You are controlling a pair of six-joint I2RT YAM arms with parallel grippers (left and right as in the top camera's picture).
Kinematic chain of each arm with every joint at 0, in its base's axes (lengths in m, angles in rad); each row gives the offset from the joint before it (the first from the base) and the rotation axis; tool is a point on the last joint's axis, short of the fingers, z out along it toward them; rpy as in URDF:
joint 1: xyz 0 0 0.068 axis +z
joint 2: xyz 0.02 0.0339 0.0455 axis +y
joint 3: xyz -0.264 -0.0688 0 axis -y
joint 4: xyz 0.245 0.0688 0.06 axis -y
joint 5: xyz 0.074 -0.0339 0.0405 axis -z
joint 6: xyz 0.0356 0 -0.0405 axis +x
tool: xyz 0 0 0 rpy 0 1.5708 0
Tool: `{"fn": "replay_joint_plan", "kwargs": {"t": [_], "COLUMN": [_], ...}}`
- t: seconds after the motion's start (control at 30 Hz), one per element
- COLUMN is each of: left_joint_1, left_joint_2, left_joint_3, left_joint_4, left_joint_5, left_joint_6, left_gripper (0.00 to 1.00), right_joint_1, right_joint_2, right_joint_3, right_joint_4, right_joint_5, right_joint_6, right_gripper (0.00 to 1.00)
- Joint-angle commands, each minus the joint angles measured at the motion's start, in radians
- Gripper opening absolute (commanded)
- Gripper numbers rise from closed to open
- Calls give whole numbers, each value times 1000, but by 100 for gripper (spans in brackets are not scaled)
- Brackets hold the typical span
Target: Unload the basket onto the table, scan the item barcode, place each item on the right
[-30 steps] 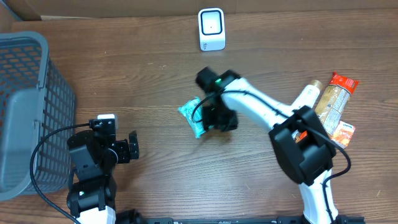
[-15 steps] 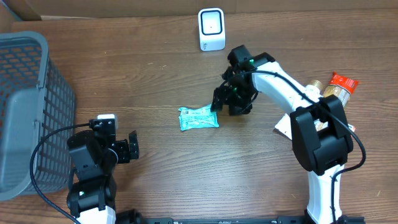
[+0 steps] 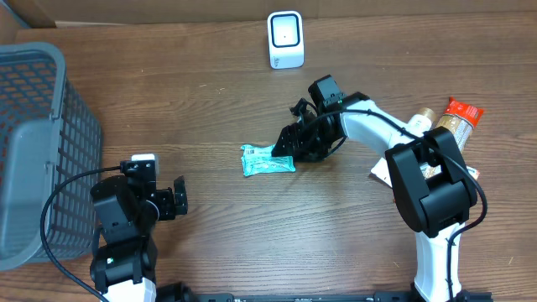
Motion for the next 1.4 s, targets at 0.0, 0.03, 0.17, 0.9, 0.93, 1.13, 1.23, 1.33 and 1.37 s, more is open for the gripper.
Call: {"fn": "replay_joint_plan", "kwargs": {"t": [0.0,0.03,0.17,0.9,0.93,1.13,1.23,1.33,1.37], "left_joint_1": [5,5,5,5,5,5,5,5,5], "left_joint_2": [2,2,2,2,2,2,2,2,2], "left_joint_3": [-2,-2,-2,-2,-2,-2,-2,-2,-2], "left_joint_4": [4,3,4,3,3,4,4,4,4], "left_joint_5": [14,14,14,14,14,14,14,14,14], "left_joint_6": [19,19,19,19,19,19,19,19,19], "left_gripper": [100,100,100,100,100,100,100,100,100], "right_joint_1": [12,17,40,-30,-33,-82,-118,-150,-158], "right_joint_2": [6,6,6,-351,-386,-584,-663,-725,-744], "right_joint_3": [-60,-68,-79,-66,-66,-66,-66,-66,-66], "right_joint_4": [56,73,108,1,-14,-112,-157,-195,-208], "right_joint_5": [-27,-27,41,-45,-48,-66,-66,-70,-70], "right_joint_6": [87,106,189,-18,-18,-9,6,18,17], "right_gripper": [63,62,52,4,4,4,4,4,4]}}
